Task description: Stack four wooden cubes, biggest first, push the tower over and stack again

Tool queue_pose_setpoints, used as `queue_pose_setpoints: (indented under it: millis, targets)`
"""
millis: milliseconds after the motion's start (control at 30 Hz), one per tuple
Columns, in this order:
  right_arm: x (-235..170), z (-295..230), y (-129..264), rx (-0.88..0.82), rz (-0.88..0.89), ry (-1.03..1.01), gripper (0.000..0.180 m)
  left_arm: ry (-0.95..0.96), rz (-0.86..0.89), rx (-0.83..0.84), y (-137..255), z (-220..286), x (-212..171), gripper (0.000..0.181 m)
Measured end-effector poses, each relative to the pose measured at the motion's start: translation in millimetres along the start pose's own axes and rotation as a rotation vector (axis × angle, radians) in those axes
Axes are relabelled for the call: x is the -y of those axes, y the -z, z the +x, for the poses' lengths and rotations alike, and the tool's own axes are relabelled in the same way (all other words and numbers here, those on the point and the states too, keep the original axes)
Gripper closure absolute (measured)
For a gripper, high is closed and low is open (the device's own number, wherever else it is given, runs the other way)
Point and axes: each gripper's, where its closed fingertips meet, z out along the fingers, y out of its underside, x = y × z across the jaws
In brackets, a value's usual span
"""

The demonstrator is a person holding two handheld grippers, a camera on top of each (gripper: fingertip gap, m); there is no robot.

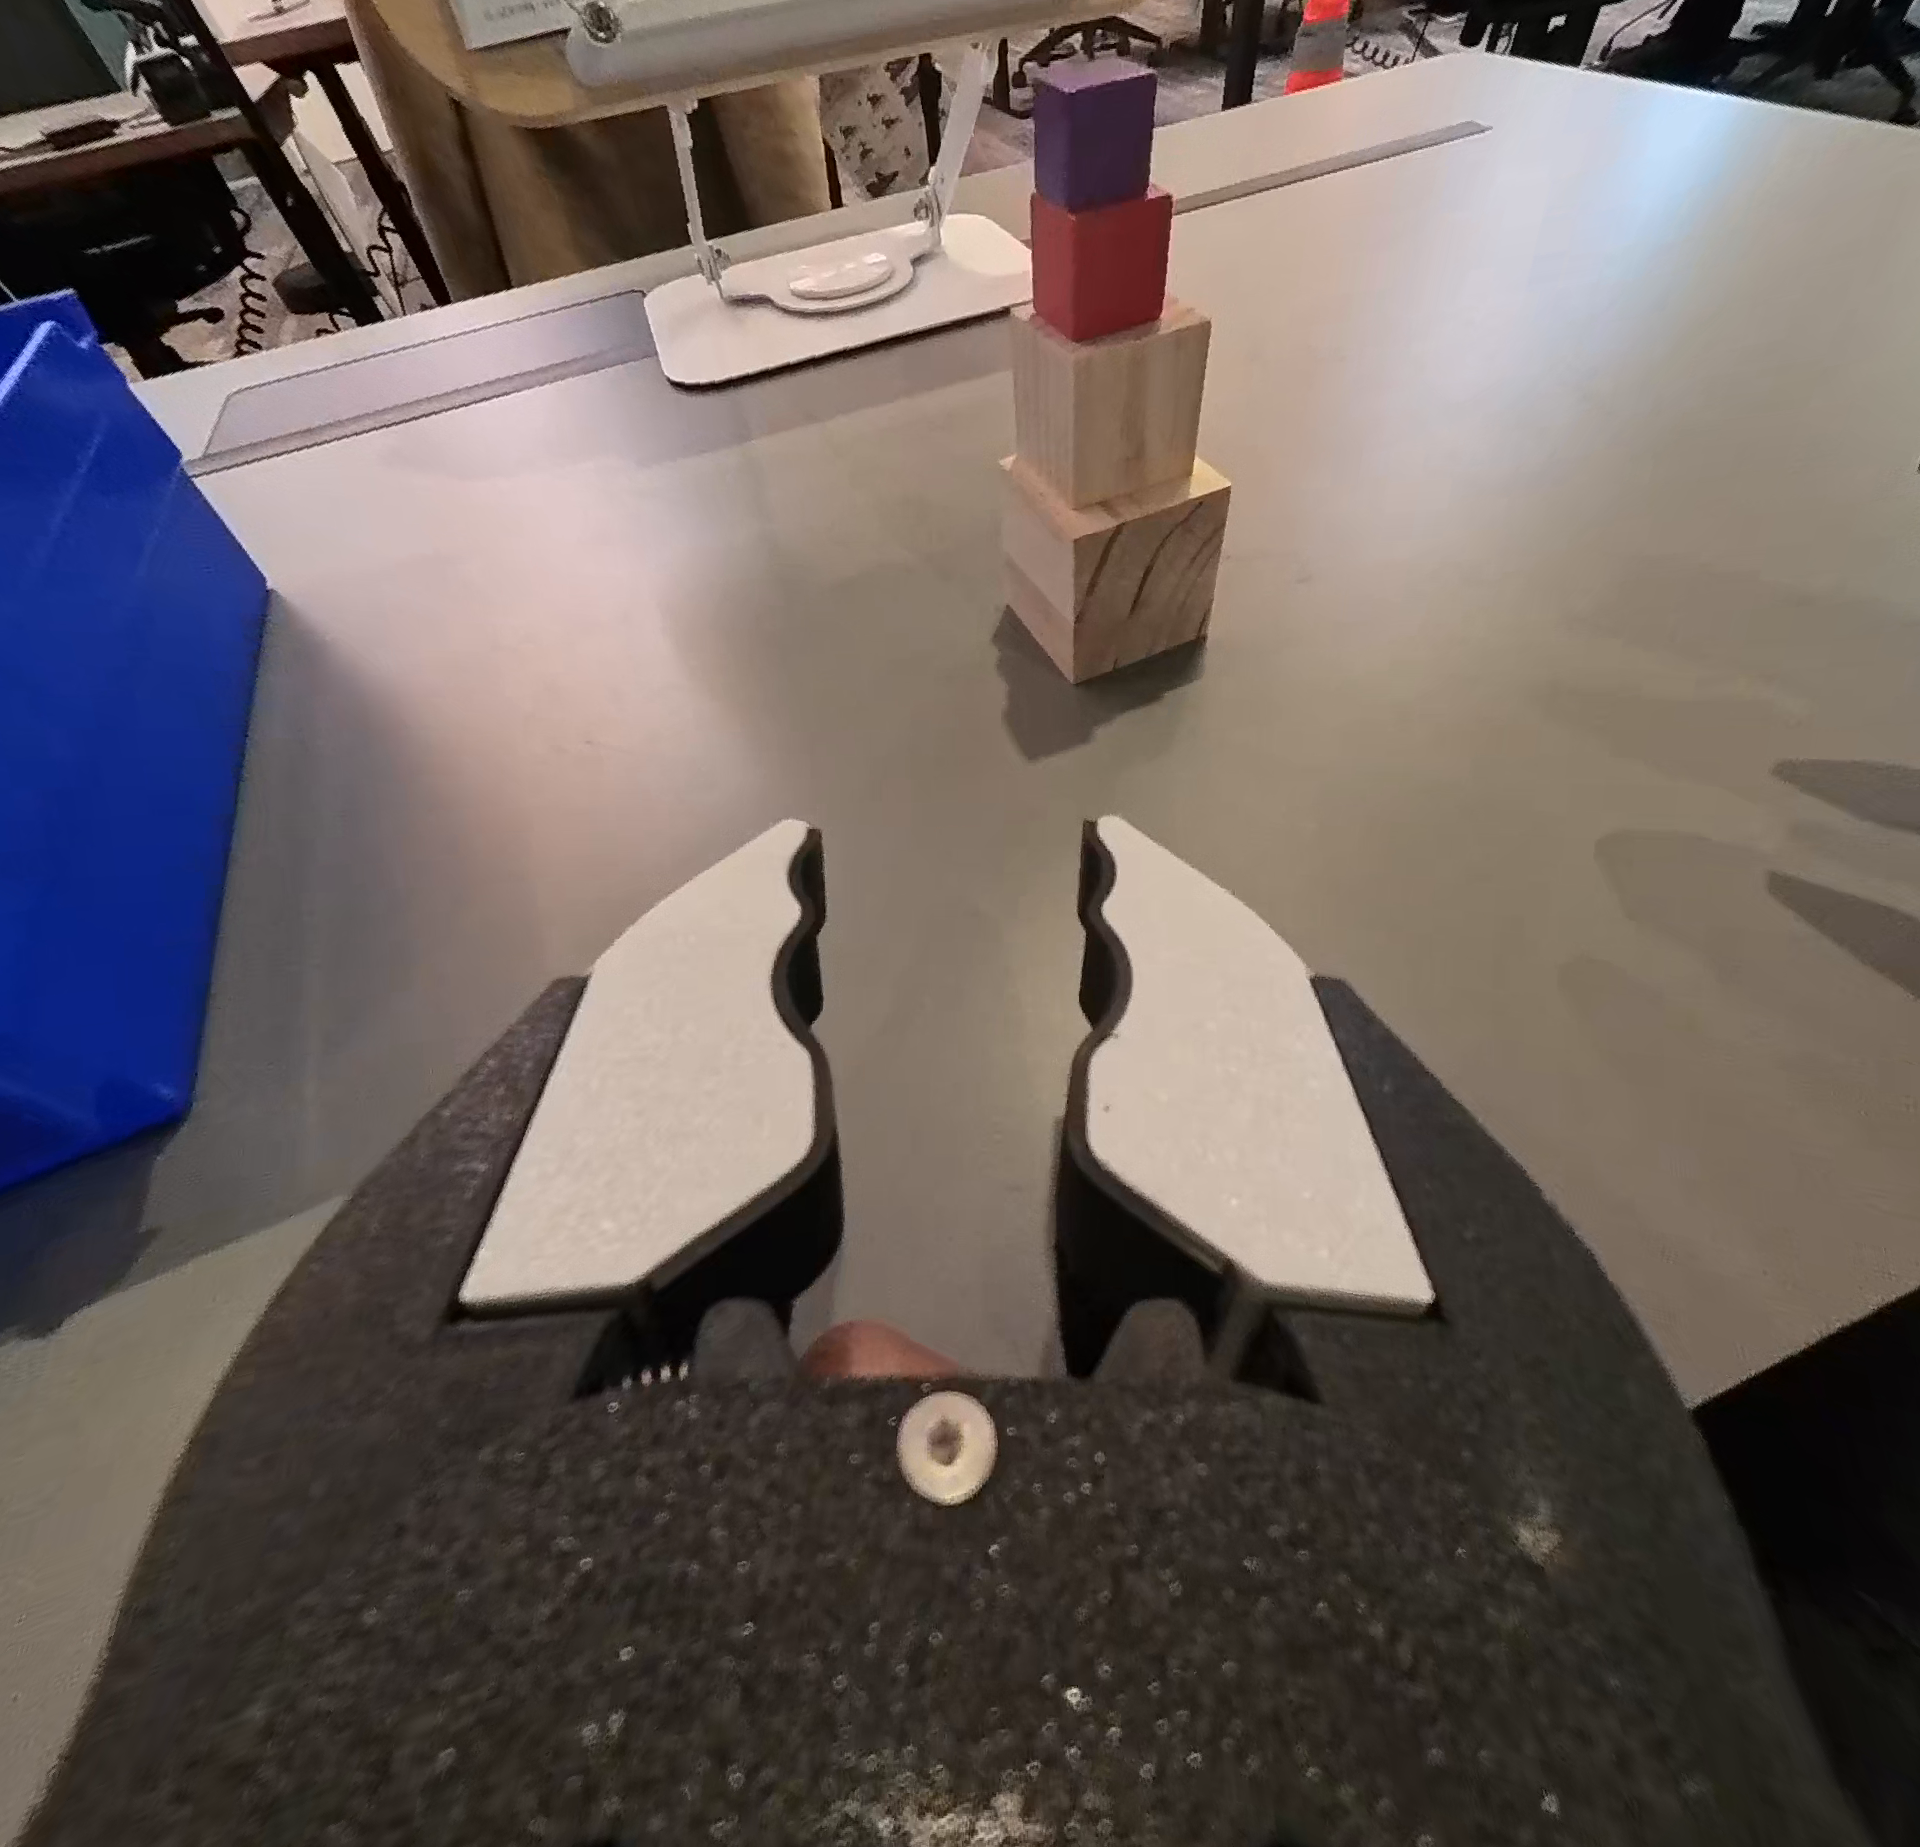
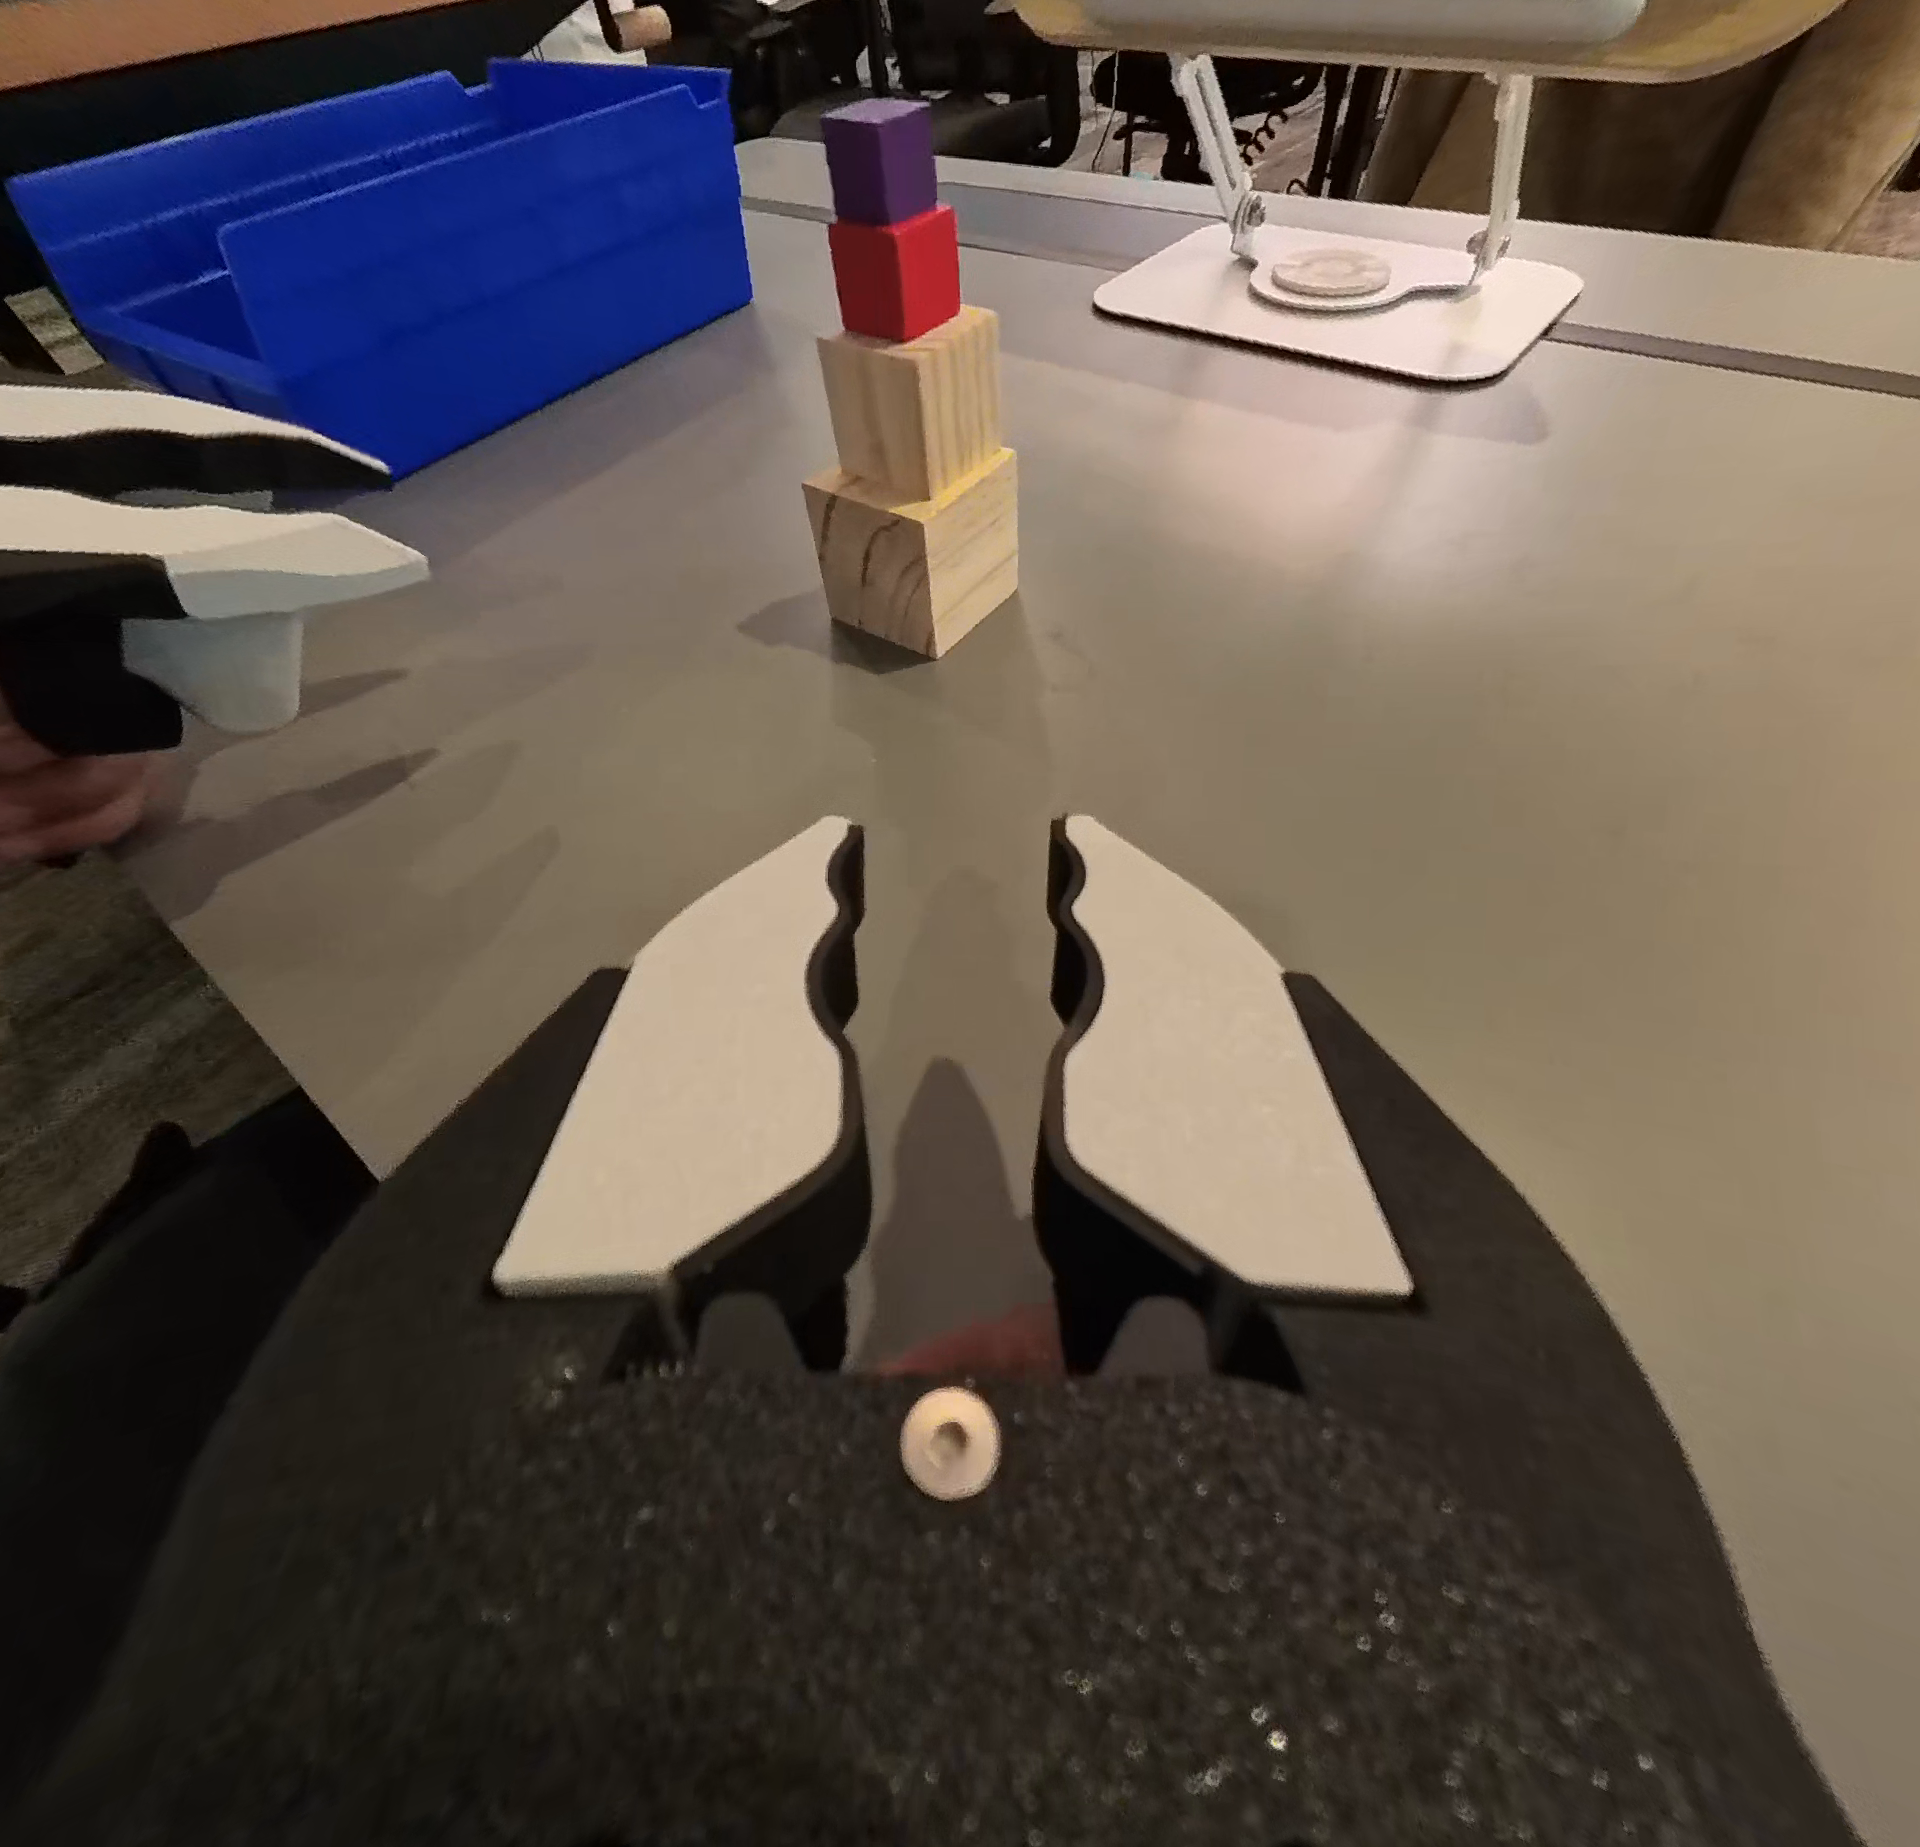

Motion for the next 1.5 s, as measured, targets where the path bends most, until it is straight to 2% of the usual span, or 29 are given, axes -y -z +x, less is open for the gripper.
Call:
queue_pose_setpoints:
  millis: [967, 1000, 1033, 1067, 1167, 1300, 1333, 1400, 1433, 1500]
  targets:
    - [-3, -6, -2, 0.021, -0.025, 0.029, 0.147, -0.039, -0.031, -0.037, -2, 10, -4, 0.138]
    - [-4, -6, -2, 0.021, -0.029, 0.03, 0.148, -0.039, -0.03, -0.036, -2, 10, -4, 0.138]
    - [-3, -6, -3, 0.024, -0.028, 0.03, 0.174, -0.038, -0.029, -0.033, -2, 9, -4, 0.138]
    - [2, -8, -5, 0.023, -0.002, 0.027, 0.18, -0.036, -0.028, -0.026, -2, 8, -3, 0.138]
    - [15, -41, -37, 0.079, -0.029, 0.048, 0.18, -0.006, -0.01, 0.002, 0, -2, 2, 0.138]
    - [16, -124, -120, 0.223, -0.167, 0.19, 0.18, 0.063, 0.009, 0.03, -2, -17, 6, 0.138]
    - [12, -128, -142, 0.185, -0.2, 0.267, 0.18, 0.074, 0.004, 0.027, -3, -19, 5, 0.138]
    - [19, -90, -176, -0.026, -0.239, 0.375, 0.18, 0.083, -0.01, 0.021, -5, -21, 2, 0.138]
    - [33, -52, -184, -0.165, -0.217, 0.363, 0.18, 0.081, -0.016, 0.02, -5, -21, 0, 0.138]
    - [44, 3, -181, -0.188, -0.252, 0.161, 0.18, 0.069, -0.026, 0.014, -5, -20, -2, 0.138]
